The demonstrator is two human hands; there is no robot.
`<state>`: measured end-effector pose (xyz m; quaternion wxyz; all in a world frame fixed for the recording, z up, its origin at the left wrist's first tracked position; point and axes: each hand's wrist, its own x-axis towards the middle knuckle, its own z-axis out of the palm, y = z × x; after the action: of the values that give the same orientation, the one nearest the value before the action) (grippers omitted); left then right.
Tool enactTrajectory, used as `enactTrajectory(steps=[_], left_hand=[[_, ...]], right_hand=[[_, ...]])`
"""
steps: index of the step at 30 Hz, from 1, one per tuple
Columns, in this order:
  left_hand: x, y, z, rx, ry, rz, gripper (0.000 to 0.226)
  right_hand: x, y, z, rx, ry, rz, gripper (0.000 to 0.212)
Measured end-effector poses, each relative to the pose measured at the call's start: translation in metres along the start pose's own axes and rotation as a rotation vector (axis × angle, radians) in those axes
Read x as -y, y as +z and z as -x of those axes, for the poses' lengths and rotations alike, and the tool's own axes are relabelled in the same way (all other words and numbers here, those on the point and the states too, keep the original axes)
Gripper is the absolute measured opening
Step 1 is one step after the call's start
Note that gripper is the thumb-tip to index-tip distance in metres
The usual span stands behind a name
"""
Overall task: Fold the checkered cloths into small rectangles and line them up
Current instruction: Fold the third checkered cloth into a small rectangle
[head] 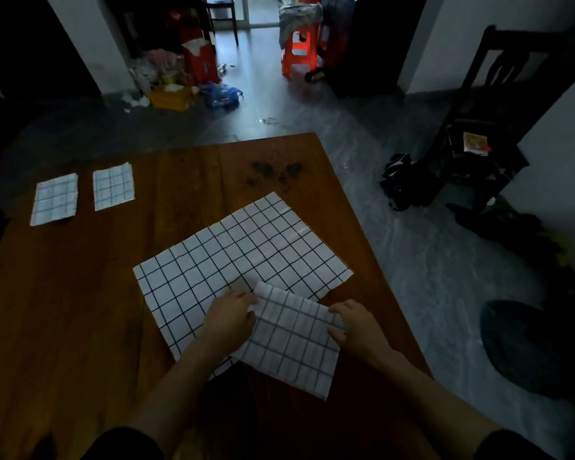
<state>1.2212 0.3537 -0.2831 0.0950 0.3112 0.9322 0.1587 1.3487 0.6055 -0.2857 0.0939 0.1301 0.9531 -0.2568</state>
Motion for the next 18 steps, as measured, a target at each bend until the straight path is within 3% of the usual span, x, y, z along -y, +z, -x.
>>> enactTrajectory(steps=[4,7,11,18], left_hand=[[-0.023,0.021,-0.012,0.125,0.072,-0.066,0.054],[-0.04,0.039,-0.021,0.201,0.177,-0.159,0.071],[-0.044,0.057,-0.026,0.27,0.304,-0.235,0.079],[-0.025,0.06,-0.029,0.317,0.211,-0.262,0.081]], right_hand=[[0.006,0.022,-0.002,-0.015,0.029,0.05,0.06],[0.02,0.038,-0.004,-0.015,-0.07,0.049,0.069],[0.029,0.062,-0.012,0.086,-0.128,-0.006,0.091],[0.013,0.065,-0.009,0.15,-0.093,0.144,0.084]])
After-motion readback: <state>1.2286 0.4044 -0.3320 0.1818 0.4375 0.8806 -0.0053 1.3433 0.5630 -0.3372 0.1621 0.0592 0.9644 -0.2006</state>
